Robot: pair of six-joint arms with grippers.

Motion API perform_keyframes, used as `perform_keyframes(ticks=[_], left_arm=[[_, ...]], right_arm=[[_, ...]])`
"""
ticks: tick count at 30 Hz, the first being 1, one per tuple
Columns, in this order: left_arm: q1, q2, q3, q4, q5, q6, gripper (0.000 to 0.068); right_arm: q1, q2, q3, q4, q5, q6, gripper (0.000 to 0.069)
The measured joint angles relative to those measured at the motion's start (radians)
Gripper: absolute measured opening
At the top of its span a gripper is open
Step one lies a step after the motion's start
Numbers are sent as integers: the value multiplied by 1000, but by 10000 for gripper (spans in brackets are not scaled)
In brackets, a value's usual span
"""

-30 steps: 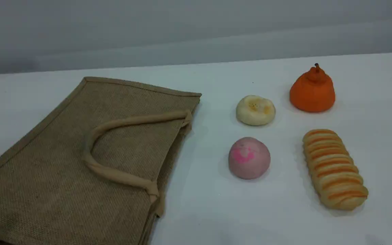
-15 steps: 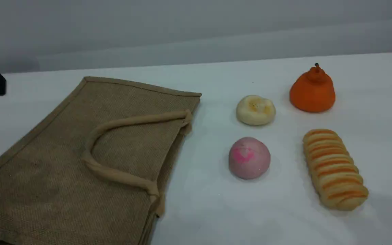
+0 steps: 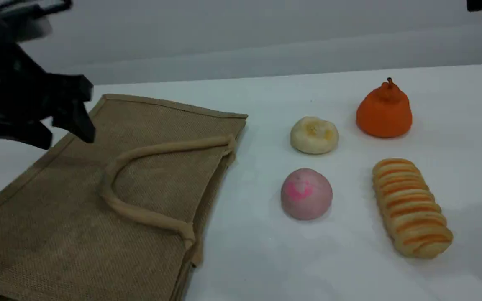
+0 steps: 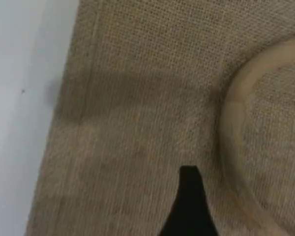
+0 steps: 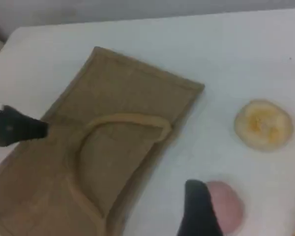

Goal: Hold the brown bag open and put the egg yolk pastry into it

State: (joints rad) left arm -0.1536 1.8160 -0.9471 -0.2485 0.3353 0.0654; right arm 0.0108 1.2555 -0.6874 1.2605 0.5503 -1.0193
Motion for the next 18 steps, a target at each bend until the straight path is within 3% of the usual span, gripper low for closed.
perform_keyframes(ticks=[10,18], left_arm=[[-21,198,-171,-17,62,0,498],[-25,281,-193,-17,76,0,498]], right_arm=[[0,2,0,19,-4,-25,414],[0,2,0,19,-12,-29,414]])
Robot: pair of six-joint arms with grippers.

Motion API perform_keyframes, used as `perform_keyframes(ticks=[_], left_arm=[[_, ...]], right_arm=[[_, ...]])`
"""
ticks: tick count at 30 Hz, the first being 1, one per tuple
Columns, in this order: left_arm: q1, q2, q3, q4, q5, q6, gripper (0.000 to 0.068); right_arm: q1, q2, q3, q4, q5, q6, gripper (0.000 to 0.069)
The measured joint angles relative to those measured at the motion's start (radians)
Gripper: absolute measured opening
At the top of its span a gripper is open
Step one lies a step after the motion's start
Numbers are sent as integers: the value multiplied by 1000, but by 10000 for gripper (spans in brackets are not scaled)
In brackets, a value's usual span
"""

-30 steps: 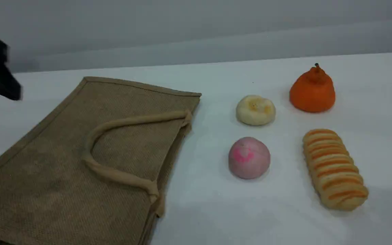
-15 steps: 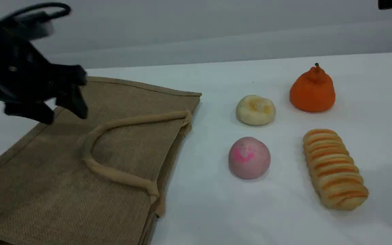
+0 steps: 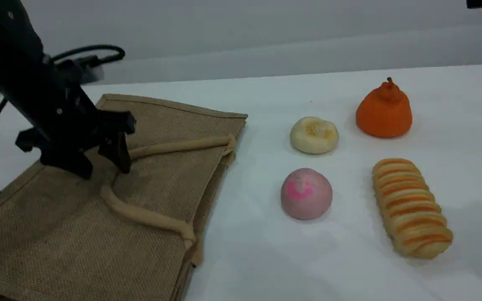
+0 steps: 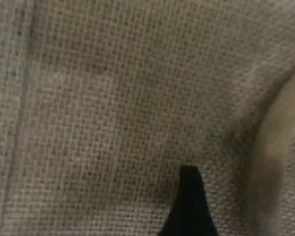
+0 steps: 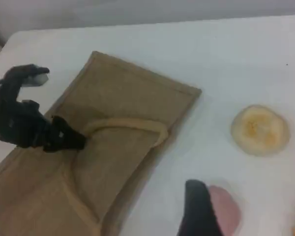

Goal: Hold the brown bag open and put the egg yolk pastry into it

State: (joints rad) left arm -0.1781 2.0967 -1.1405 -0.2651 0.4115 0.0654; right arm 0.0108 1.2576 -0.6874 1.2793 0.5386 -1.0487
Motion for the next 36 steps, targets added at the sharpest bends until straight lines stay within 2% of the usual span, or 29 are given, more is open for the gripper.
perform_keyframes(ticks=[7,15,18,23,25,28,31,36], left_arm=[[-40,37,-1,1,-46,0,483],[-54,75,-2,3,-47,-26,382],[-54,76,-2,4,-39,-28,323],[-54,77,-2,3,-28,-48,173],[-54,76,-1,3,-23,-48,136],[-54,65,-1,3,-15,-49,124],[-54,30,2,2,40,-50,85],[-55,-82,2,3,91,-11,85]], right_arm=[[0,0,0,1,1,0,414],[0,0,0,1,1,0,414],[0,0,0,1,1,0,414],[0,0,0,1,1,0,414],[0,0,0,1,1,0,414],[0,0,0,1,1,0,414],[0,0,0,1,1,1,414],[0,0,0,1,1,1,414]])
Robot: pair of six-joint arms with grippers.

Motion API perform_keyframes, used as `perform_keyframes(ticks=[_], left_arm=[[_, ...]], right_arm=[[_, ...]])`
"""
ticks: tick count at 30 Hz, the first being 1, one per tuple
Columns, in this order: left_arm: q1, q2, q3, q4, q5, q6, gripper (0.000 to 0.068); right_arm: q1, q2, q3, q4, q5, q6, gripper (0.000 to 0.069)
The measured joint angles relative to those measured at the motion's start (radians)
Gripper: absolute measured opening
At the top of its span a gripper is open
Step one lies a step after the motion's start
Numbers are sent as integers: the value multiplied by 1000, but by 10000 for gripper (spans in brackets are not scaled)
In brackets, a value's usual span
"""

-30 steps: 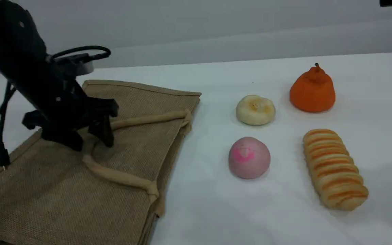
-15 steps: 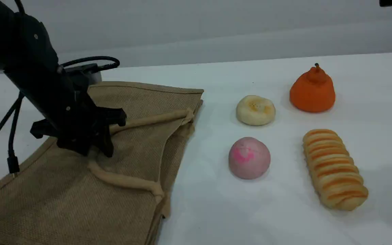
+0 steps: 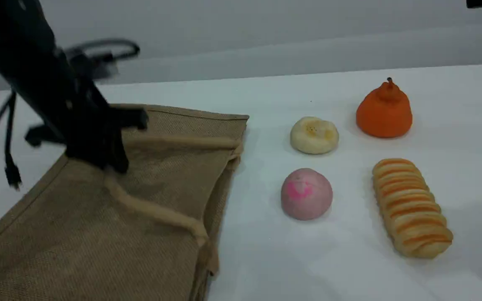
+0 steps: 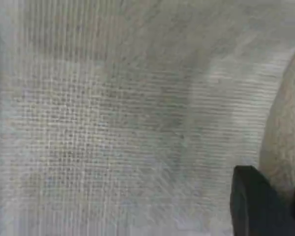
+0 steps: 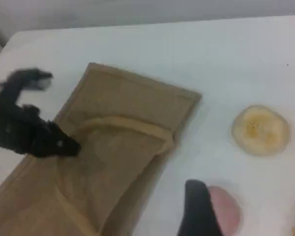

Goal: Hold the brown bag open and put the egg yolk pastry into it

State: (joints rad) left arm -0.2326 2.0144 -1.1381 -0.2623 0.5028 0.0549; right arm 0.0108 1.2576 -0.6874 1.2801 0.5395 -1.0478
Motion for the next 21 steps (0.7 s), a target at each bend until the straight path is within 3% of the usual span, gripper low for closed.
perform_keyframes(ticks=[8,14,21], left_arm=[[0,-264,-28,8,158,48,85],[0,-449,-140,70,344,50,85],[0,-523,-244,127,521,125,83]], right_arm=[[0,0,0,55,-18,-49,414],[0,46,0,160,-36,-140,414],[0,164,0,366,-72,-323,414]])
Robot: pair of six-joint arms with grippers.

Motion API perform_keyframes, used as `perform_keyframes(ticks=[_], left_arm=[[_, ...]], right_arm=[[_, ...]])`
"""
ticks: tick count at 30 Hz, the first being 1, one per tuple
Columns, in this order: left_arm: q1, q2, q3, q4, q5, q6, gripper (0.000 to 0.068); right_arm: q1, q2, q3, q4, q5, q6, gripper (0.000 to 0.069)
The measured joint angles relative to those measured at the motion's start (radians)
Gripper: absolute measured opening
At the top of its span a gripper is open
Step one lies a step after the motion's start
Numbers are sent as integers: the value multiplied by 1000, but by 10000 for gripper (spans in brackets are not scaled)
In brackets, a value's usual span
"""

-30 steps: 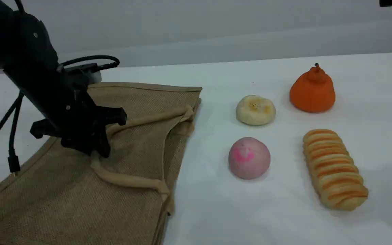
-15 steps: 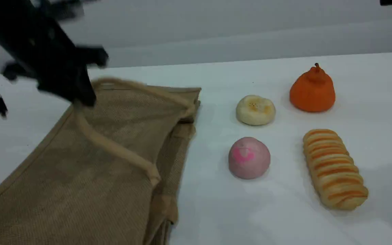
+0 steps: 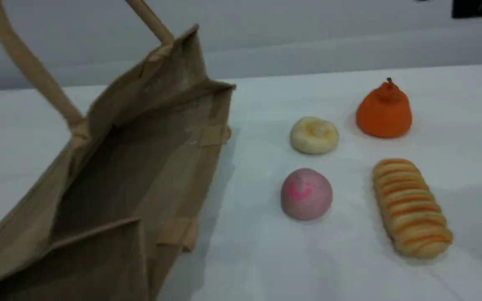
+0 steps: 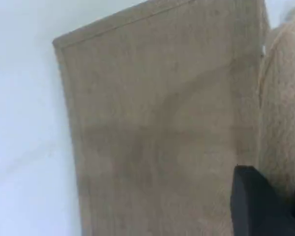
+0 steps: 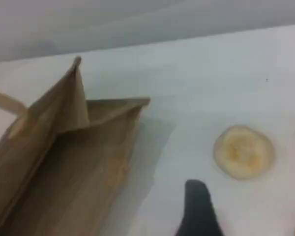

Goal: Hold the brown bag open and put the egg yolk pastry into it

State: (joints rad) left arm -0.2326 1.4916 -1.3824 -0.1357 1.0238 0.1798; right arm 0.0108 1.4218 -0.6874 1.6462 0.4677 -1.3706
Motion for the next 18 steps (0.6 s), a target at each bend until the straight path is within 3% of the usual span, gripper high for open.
perform_keyframes(ticks=[6,18], left_arm=[[0,1,-43,-39,112,67,83],[0,-14,-54,-48,121,68,83]], right_arm=[[13,134,-17,100,20,-177,414],[112,413,-221,98,-2,-186,414]])
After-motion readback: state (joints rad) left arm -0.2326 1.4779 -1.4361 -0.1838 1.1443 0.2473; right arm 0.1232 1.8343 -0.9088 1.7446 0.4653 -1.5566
